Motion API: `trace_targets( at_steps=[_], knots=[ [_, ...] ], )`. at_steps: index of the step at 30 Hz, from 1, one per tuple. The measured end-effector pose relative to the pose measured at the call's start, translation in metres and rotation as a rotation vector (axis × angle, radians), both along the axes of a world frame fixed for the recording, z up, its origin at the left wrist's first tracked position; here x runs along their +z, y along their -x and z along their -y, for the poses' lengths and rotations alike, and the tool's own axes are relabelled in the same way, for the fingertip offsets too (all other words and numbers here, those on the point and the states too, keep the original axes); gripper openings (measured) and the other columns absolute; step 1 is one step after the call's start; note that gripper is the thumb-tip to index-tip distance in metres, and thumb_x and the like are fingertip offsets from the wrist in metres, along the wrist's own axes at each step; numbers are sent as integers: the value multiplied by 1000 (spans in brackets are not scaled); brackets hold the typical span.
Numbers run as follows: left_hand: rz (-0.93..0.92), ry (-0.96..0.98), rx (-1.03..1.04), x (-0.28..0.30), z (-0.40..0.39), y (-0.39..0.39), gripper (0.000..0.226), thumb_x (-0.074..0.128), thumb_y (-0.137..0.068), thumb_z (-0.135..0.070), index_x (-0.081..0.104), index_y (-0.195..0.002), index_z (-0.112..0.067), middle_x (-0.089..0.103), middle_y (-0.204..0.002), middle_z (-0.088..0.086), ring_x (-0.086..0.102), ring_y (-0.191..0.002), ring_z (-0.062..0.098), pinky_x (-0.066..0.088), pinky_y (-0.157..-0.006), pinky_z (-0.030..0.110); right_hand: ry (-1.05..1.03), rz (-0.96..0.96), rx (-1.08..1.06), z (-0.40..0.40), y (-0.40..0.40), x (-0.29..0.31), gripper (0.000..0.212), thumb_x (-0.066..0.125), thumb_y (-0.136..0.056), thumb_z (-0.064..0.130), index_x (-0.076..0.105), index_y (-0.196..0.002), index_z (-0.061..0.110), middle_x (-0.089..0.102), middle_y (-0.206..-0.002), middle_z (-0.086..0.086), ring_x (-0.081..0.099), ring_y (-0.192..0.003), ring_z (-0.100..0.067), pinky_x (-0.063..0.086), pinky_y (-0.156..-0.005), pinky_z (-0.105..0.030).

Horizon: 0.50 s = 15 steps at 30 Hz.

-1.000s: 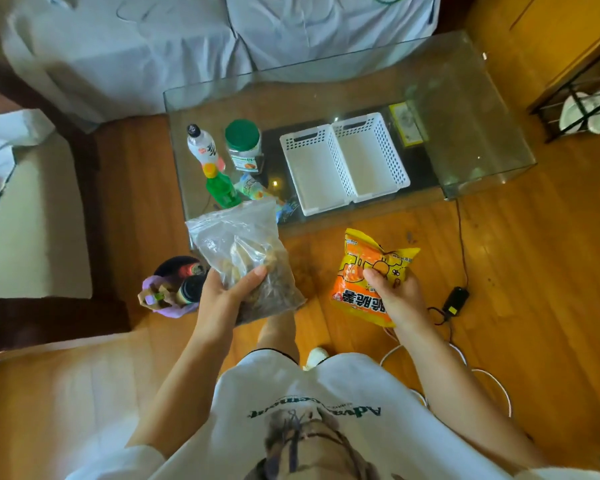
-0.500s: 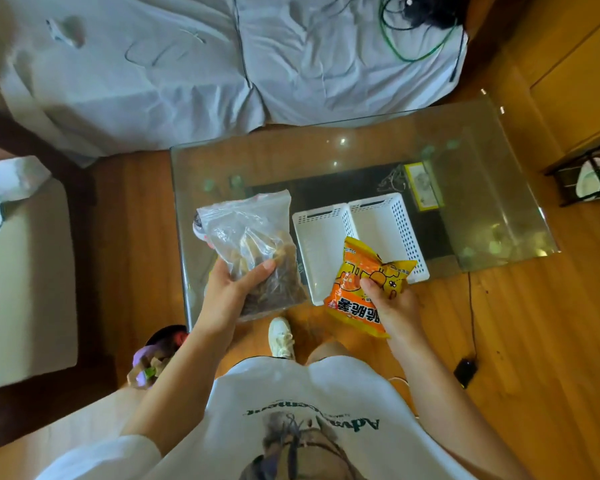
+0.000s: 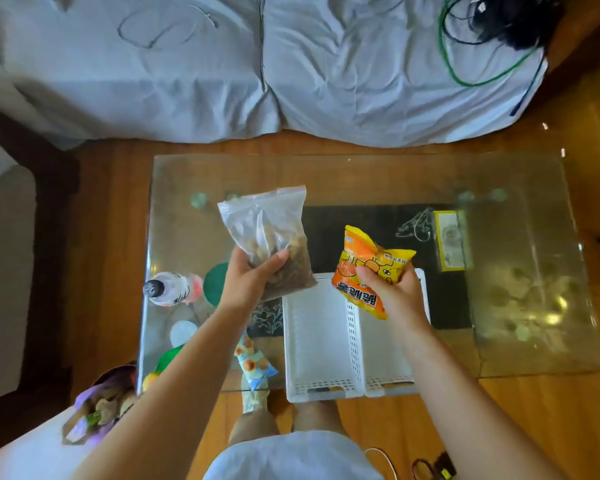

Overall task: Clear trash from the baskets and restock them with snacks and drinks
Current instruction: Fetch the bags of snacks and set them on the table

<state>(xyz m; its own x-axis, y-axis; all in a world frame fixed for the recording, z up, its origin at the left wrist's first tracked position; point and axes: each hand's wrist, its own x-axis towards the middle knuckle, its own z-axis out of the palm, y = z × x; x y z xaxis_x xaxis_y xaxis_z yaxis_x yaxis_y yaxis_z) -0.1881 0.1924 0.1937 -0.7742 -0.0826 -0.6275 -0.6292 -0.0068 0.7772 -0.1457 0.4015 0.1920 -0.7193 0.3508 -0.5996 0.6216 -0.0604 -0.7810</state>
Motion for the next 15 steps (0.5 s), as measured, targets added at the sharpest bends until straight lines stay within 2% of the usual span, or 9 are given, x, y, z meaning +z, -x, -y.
trace_targets(
  at_steps=[1, 3, 5, 8, 12, 15],
  knots=[
    [0, 3, 16, -16, -9, 15, 29, 74, -76, -17, 56, -95, -28, 67, -88, -10, 66, -77, 5, 52, -59, 14, -7, 1, 0, -5, 18, -15, 29, 78, -69, 28, 56, -89, 31, 65, -90, 16, 64, -79, 0, 47, -53, -7],
    [11, 20, 13, -48, -23, 41, 34, 73, -78, -14, 54, -104, -24, 66, -90, -11, 66, -79, 4, 53, -61, 15, -12, 17, 18, -13, 49, -48, 28, 79, -69, 22, 58, -87, 29, 66, -87, 15, 65, -73, 1, 46, -49, -6],
    [46, 46, 8, -82, -33, 61, 47, 73, -78, -15, 51, -119, -16, 65, -100, -4, 64, -91, 13, 54, -75, 26, -16, 50, 66, -17, 74, -84, 29, 80, -68, 21, 59, -89, 27, 67, -89, 10, 66, -76, -3, 49, -55, -12],
    [155, 111, 26, -131, -37, 79, 56, 74, -77, -18, 48, -127, -13, 63, -116, 6, 62, -105, 25, 50, -94, 42, -41, 121, 152, -20, 101, -135, 31, 80, -68, 24, 58, -89, 27, 66, -89, 9, 63, -81, -7, 47, -63, -23],
    [266, 163, 71, -183, -38, 86, 58, 74, -77, -22, 47, -127, -14, 62, -119, 7, 60, -110, 27, 48, -98, 46, -31, 237, 218, -22, 114, -189, 35, 80, -67, 31, 57, -93, 28, 63, -88, 11, 60, -78, -6, 44, -60, -23],
    [314, 226, 41, -211, -39, 86, 58, 74, -77, -25, 46, -127, -15, 61, -117, 5, 59, -111, 27, 48, -98, 44, -60, 316, 259, -23, 115, -219, 39, 79, -67, 35, 56, -97, 26, 62, -94, 6, 60, -85, -14, 48, -72, -30]
  ],
)
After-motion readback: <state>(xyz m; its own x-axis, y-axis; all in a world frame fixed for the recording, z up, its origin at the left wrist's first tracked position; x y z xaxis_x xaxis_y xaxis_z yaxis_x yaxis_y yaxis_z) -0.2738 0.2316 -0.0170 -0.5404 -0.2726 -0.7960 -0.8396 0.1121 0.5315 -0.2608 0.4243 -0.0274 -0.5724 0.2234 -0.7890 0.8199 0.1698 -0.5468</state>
